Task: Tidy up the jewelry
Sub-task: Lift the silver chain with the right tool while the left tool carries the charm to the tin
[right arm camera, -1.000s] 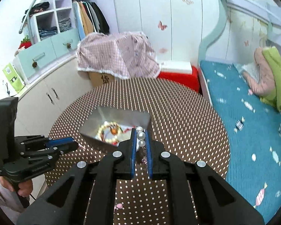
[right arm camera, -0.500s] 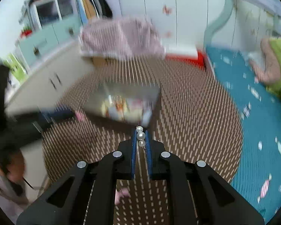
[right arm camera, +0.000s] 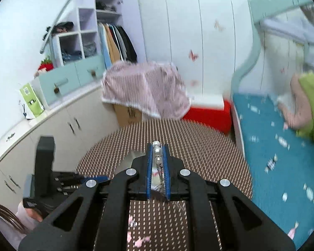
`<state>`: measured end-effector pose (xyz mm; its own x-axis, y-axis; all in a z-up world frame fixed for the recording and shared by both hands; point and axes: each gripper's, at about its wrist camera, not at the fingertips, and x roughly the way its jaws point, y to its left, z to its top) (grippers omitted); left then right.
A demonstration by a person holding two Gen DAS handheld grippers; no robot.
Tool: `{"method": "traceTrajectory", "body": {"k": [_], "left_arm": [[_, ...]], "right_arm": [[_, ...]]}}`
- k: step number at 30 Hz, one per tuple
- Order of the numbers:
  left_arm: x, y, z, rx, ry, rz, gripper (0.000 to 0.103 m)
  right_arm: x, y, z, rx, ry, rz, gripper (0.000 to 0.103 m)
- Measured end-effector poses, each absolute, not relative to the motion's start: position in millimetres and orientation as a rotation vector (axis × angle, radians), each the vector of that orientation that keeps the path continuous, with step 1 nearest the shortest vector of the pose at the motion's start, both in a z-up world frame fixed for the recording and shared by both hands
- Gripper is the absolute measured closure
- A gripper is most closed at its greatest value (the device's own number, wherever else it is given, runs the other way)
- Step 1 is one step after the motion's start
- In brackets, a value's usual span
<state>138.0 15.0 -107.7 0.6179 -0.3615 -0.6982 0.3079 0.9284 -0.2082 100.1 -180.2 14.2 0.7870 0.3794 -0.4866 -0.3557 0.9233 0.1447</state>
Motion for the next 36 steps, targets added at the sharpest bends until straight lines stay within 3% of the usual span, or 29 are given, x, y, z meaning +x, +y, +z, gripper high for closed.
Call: {"method": "traceTrajectory", "body": {"k": [8,16,21,23,36], "left_arm": [[140.1,20.7,-107.4,-0.069,0.823,-0.375,0.088],[140.1,17.0,-108.3,-0.063,0.828,-0.38,0.088],[142.2,15.4,-108.9,-0.062,0.828,-0.381,0.088],[142.2,15.1,-109.0,-0.06,0.83,-0.379,0.088],[153.8,14.1,-71.1,-0.047,0.737,-0.383,0.088]], "right_arm": [[130.0,-171.6,-70.5,0.07,0.826,0.347,0.095],[91.4,-185.5,13.0,0.085,0.528,0.422,0.095],[137.6,-170.5,-82.9,0.014,0.886,0.283,0.095],[140.9,-172.0,-93.2,0.056,0.91,0.304,0.095],[134.3,-169.3,-5.2,0.014,0.631,0.377,0.095]]}}
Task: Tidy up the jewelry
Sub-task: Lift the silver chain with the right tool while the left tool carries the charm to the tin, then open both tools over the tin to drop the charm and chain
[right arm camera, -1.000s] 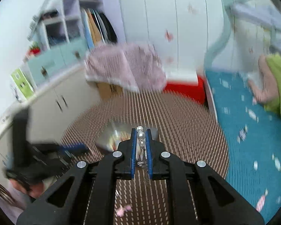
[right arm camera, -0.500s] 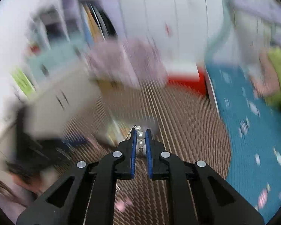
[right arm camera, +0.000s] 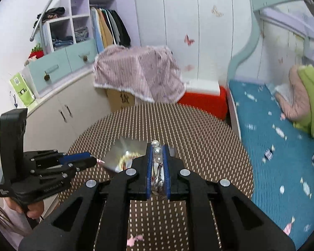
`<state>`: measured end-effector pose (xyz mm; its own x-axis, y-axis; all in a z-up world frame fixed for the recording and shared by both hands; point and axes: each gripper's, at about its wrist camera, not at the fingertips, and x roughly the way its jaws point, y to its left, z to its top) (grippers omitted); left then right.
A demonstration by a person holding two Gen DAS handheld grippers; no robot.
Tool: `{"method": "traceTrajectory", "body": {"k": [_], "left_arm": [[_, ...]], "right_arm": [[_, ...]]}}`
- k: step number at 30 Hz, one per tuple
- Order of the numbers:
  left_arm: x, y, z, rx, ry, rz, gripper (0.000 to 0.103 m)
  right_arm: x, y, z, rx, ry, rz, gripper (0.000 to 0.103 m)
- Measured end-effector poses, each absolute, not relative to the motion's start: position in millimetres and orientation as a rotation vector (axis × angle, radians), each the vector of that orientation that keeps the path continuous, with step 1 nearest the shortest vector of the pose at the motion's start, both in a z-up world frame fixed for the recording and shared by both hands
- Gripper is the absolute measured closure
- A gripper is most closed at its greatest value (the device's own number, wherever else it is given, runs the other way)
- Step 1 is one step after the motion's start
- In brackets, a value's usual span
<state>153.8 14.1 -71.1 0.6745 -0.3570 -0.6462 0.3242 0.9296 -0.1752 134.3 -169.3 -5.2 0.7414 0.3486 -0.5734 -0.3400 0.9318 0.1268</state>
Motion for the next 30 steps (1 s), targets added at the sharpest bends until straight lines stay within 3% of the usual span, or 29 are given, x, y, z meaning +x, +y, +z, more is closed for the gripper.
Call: {"method": "traceTrajectory", "body": {"k": [12,20,21,22,23,24,30], "left_arm": [[184.3,9.4,-29.6,-0.033,0.651,-0.396,0.088],[205.9,1.4,-59.6,-0.012,0.743,-0.394,0.087],[207.2,0.0,-64.1,-0.003,0.758,-0.392,0.086],[207.5,-0.7,-68.9,0.001,0.769,-0.393,0.082],[207.4,-0.6,-73.4,0.002,0.778,-0.393,0.08],[207.9,-0.9,-76.9,0.004,0.787,-0.391,0.079],[206.1,5.0,-87.2,-0.005,0.813,-0.373,0.079]], "right_arm": [[154.8,-148.9,31.1,-0.049,0.494,0.42,0.094],[179.2,-129.8,-31.1,-0.026,0.678,0.448,0.094],[180.3,-127.6,-39.9,-0.03,0.699,0.441,0.092],[181.5,-127.1,-45.4,-0.027,0.721,0.44,0.081],[182.4,-128.5,-49.2,-0.017,0.734,0.439,0.062],[182.2,-131.0,-52.2,-0.005,0.74,0.433,0.056],[178.3,-137.8,-49.0,0.018,0.745,0.412,0.054]]}}
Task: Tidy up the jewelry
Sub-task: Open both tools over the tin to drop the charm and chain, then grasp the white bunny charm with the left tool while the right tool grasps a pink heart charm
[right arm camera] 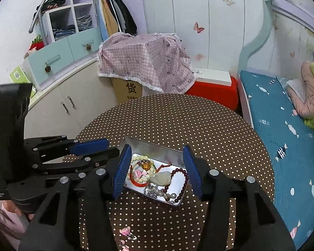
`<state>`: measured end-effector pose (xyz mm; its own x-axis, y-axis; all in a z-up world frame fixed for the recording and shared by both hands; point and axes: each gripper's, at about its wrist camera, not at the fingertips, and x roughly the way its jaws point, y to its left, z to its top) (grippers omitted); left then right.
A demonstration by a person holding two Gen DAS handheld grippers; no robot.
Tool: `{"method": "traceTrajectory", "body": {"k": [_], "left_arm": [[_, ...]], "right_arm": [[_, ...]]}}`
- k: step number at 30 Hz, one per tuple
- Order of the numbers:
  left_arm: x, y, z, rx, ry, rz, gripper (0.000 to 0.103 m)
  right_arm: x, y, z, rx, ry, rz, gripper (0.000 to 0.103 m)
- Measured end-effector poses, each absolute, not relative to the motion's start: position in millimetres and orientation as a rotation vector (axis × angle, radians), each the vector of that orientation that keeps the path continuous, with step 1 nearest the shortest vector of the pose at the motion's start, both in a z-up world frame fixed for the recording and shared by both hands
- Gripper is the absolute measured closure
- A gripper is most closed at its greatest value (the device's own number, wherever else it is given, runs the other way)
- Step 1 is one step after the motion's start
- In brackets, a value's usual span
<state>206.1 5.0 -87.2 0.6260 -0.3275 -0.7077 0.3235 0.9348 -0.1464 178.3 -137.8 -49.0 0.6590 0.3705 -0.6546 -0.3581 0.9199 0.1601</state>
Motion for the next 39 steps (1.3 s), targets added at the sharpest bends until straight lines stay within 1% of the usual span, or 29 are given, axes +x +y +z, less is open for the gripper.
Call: {"method": "traceTrajectory", "body": {"k": [8,14,16,17,21,28,33,35,39], "left_arm": [[196.7,6.3,-88.5,0.003,0.824,-0.37,0.077],[178.4,7.3,-90.5,0.001,0.827,-0.359,0.072],[170.5,7.6,-93.7,0.002,0.832,-0.357,0.067],[166.1,7.5,-96.2,0.002,0.838,-0.356,0.067],[150.6,7.5,-108.0,0.011,0.866,-0.351,0.064],[122.1,8.2,-143.2,0.019,0.949,-0.346,0.064],[105.8,6.6,-163.1,0.018,0.996,-0.353,0.064],[101.1,4.8,-168.7,0.017,1.01,-0.364,0.064],[92.8,3.3,-172.2,0.002,1.006,-0.403,0.064]], "right_arm": [[170.4,-139.8,-51.0,0.032,0.754,0.409,0.053],[159.0,-147.0,-55.2,0.05,0.767,0.394,0.049],[150.0,-150.3,-58.8,0.051,0.773,0.387,0.047],[147.3,-151.5,-60.6,0.051,0.777,0.385,0.047],[130.7,-158.2,-78.9,0.056,0.825,0.365,0.046],[100.3,-155.8,-118.9,0.051,0.935,0.37,0.047],[83.3,-147.1,-136.1,0.033,0.98,0.387,0.059],[79.9,-146.5,-142.6,0.033,0.997,0.378,0.068],[72.6,-143.6,-145.8,0.049,1.004,0.395,0.069]]}}
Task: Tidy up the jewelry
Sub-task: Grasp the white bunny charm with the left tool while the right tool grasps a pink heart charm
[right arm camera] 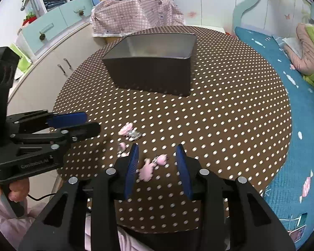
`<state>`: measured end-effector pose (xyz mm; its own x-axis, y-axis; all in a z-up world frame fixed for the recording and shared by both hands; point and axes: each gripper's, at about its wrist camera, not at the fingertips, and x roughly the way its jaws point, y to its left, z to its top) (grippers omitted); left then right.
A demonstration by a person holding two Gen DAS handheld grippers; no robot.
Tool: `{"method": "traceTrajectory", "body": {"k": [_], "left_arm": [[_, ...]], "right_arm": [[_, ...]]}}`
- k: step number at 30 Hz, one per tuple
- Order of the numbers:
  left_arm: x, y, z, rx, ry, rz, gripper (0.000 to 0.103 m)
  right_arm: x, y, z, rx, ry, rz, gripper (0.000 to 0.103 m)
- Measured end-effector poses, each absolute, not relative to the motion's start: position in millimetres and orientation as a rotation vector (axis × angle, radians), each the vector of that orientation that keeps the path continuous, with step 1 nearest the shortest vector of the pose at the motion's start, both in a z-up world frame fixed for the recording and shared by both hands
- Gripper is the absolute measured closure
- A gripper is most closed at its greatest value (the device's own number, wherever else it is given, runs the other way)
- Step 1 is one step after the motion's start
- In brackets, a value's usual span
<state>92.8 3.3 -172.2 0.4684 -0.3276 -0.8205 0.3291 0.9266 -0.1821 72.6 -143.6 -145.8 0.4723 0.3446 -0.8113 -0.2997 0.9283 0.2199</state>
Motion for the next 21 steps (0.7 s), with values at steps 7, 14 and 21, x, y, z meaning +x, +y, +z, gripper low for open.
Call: {"method": "traceTrajectory", "body": {"k": [7,14,21], "left_arm": [[88.4,2.1,-177.6,-0.009,1.006,-0.443,0.064],[93.8,-7.9,-184.6,-0.035,1.035,-0.478,0.064],[100.3,-31.4,-192.9,-0.029,1.06,-0.523,0.064]], "right_arm": [[79.4,-139.8,-160.5,0.046,1.043,0.359,0.082],[78.8,-138.7,-162.6,0.05,1.029,0.371,0.084],[79.7,-155.7,-156.4,0.089,1.015,0.347,0.094]]}}
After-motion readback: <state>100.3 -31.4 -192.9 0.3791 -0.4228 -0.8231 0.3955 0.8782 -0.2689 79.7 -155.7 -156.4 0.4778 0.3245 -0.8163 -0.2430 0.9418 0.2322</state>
